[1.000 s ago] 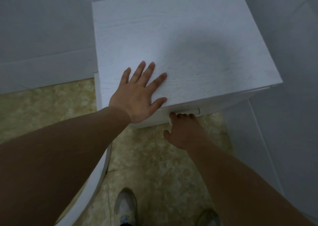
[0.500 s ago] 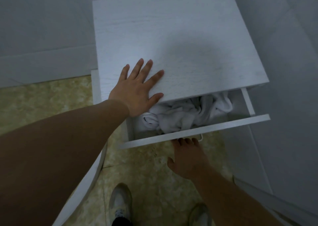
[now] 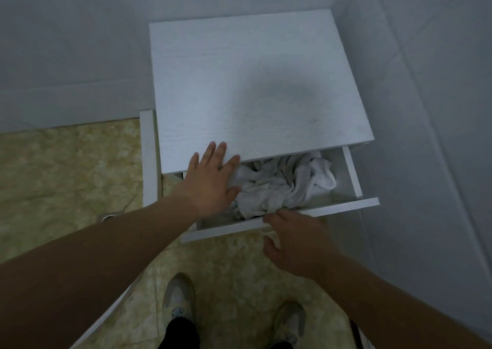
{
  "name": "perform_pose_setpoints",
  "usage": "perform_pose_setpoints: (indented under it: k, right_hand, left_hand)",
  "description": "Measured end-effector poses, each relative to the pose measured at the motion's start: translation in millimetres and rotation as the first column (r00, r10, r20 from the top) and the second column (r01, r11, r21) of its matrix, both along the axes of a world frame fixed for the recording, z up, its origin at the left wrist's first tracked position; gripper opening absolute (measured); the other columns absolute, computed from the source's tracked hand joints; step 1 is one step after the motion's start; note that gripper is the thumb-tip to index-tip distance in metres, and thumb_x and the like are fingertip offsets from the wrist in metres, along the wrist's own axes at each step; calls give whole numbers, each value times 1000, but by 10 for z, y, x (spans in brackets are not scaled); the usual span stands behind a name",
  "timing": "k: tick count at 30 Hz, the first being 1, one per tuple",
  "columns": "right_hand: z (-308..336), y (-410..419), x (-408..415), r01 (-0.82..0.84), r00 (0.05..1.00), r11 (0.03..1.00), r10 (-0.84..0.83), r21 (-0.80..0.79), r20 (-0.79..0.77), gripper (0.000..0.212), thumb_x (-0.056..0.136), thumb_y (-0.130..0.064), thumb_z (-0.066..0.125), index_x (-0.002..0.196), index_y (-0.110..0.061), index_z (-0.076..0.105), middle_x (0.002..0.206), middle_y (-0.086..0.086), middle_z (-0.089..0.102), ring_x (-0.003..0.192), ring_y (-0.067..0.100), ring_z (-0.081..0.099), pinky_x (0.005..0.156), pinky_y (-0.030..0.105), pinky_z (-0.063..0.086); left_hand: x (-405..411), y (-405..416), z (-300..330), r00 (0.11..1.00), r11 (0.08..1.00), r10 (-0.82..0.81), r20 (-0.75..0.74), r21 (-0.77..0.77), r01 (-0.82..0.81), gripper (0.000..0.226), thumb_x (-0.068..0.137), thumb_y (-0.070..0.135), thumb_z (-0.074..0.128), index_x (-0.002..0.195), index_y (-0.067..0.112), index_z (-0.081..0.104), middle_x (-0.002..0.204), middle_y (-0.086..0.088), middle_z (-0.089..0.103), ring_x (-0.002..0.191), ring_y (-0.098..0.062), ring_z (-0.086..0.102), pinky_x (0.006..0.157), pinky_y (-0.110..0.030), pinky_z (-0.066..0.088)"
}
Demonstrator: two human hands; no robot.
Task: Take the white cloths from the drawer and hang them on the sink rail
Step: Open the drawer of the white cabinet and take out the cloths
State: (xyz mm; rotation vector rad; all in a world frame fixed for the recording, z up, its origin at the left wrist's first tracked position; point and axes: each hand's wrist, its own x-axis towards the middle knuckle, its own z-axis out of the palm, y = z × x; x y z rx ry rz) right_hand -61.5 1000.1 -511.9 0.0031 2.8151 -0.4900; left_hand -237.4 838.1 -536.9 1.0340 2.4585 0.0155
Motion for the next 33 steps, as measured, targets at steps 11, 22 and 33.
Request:
perform_pose_setpoints:
  k: [11, 22, 33]
  right_hand:
    - [-319, 961, -527, 206, 923, 976, -217, 69, 318, 105, 72, -66, 66, 155, -33, 12, 161, 5, 20, 148, 31, 21, 112, 59, 32]
    - [-1117, 1023, -479, 207, 870, 976, -213, 62, 445, 123, 39, -96, 48, 129, -71, -32, 165, 4, -14, 151, 39, -15, 115, 70, 14]
    - [-1392, 1139, -634, 160, 833, 986, -161, 49, 530, 144, 37, -95, 64, 144, -57, -24, 164, 9, -23, 147, 42, -27, 119, 65, 3]
  left_hand:
    - [253, 413, 119, 1000, 988, 8, -26, 152, -4, 83, 93, 61, 43, 156, 22, 7, 164, -5, 7, 148, -26, 9, 119, -42, 15]
    - [782, 480, -514, 984, 945, -88, -154, 300, 132, 81, 85, 67, 48, 145, 14, 38, 147, -13, 44, 135, -34, 39, 111, -48, 33]
    - [300, 472, -1175, 994, 994, -107, 22, -25, 108, 126, 56, 98, 29, 153, 31, -17, 163, -9, -17, 148, -31, -19, 116, -62, -3]
